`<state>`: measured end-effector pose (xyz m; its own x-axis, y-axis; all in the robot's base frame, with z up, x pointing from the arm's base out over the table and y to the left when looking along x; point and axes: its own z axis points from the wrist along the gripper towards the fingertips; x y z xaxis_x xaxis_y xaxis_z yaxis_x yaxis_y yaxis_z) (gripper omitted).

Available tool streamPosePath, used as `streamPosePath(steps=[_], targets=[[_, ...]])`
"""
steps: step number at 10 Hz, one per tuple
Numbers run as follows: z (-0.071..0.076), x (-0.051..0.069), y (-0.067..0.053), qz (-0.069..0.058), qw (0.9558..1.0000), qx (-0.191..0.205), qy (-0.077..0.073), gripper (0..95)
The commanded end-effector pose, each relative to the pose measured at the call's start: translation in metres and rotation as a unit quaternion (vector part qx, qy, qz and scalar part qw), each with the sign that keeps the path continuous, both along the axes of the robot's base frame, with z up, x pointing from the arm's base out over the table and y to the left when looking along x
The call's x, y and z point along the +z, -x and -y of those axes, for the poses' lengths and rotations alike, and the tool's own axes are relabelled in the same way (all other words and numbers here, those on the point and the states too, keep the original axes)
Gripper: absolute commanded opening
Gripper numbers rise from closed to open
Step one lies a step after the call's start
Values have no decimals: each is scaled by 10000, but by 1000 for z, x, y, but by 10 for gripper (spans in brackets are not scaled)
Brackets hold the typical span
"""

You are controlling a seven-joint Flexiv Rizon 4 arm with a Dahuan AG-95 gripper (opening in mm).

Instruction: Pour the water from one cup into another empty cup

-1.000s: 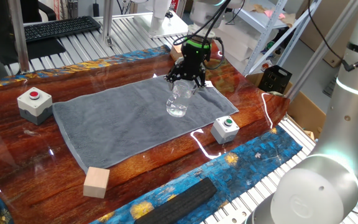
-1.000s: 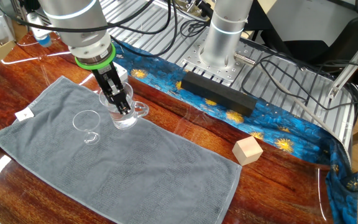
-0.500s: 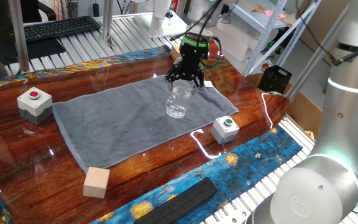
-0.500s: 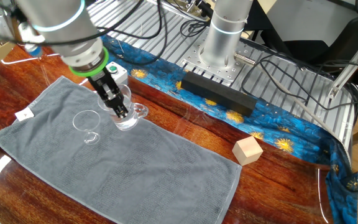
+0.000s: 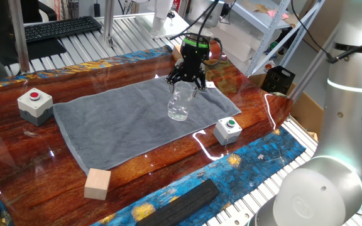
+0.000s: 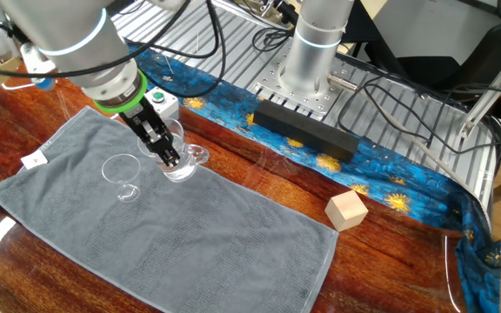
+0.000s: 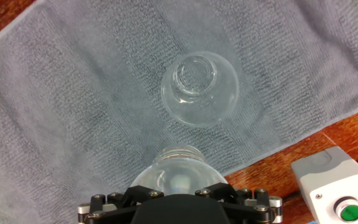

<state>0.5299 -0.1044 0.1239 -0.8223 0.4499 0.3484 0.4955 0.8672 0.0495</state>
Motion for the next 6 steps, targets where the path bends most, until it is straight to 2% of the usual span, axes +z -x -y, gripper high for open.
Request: streamPosePath(steps=[1, 6], targets=[[0, 0, -1, -89, 10000, 23, -25, 0], [-1, -3, -1, -254, 9996, 46, -100, 0]])
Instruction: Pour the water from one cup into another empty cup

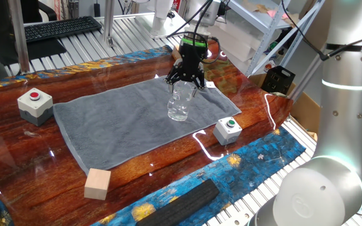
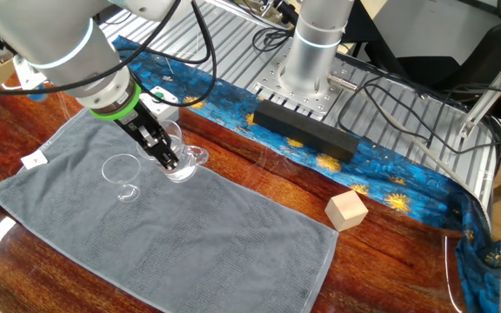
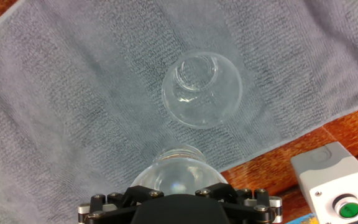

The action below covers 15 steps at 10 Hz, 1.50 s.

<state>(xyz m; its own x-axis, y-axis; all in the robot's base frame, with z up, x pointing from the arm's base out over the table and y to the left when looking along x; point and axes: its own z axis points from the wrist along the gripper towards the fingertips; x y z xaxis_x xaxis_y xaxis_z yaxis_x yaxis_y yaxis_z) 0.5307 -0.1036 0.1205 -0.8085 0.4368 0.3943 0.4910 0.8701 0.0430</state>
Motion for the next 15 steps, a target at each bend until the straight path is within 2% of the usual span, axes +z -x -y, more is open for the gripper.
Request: streamPosePath(steps=[1, 7, 11, 15], targets=[[1, 0, -1, -53, 10000, 32, -19, 0], [3, 0, -3, -172, 9997, 47, -181, 0], [4, -1, -5, -305, 9991, 77, -278, 0], [4, -4, -7, -430, 9979, 143, -453, 0]])
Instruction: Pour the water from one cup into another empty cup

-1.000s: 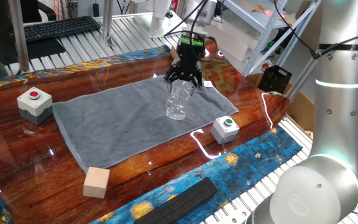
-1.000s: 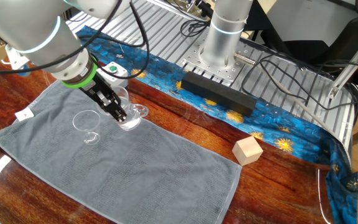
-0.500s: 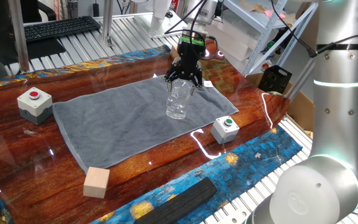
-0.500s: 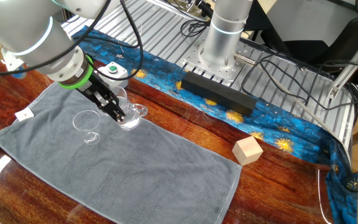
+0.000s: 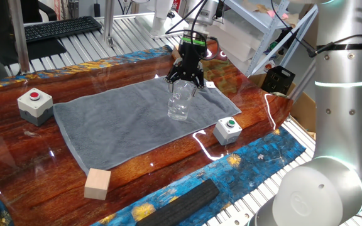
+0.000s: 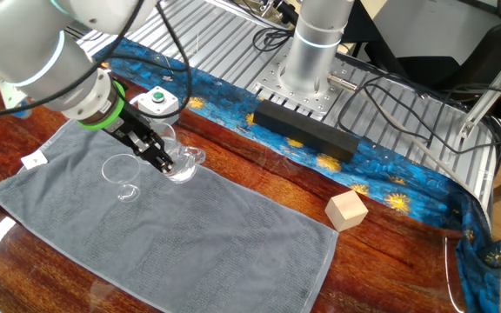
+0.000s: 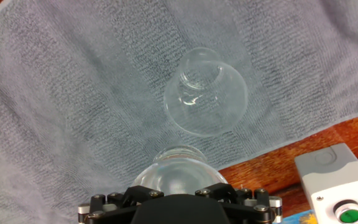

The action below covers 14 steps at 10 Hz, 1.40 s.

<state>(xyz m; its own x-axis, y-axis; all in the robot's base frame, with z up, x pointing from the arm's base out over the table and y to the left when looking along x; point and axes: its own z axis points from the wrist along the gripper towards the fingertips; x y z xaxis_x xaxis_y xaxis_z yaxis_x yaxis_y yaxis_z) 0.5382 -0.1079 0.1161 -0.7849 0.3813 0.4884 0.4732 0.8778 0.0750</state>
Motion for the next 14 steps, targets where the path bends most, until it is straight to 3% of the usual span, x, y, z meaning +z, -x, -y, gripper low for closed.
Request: streamPosePath(steps=[1, 7, 10, 14], targets=[[1, 0, -1, -107, 9999, 7, -135, 0], [0, -3, -2, -306, 9989, -108, -333, 0], [0, -4, -2, -448, 9975, -168, -515, 0], [0, -4, -2, -516, 9967, -205, -595, 0]])
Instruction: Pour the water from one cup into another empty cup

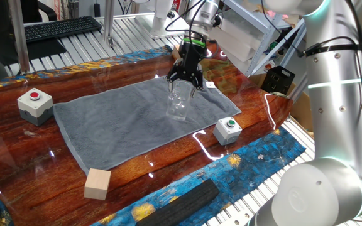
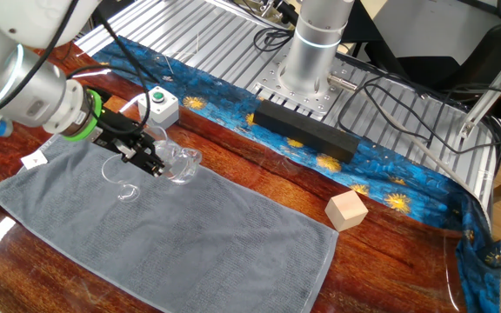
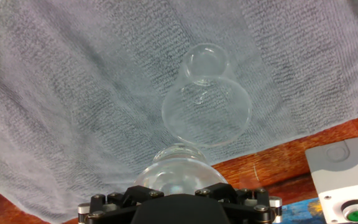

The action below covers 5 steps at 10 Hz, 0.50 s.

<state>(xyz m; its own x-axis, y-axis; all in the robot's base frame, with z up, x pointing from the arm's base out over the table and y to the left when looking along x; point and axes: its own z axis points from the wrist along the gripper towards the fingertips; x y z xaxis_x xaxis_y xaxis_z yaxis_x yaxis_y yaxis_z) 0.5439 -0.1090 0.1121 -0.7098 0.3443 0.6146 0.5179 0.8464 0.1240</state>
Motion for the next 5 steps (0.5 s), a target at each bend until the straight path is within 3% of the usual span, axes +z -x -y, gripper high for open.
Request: streamPosePath(steps=[1, 5], targets=[[-1, 0, 3, 32, 10000, -12, 6, 0], [-1, 0, 3, -39, 10000, -57, -49, 0]])
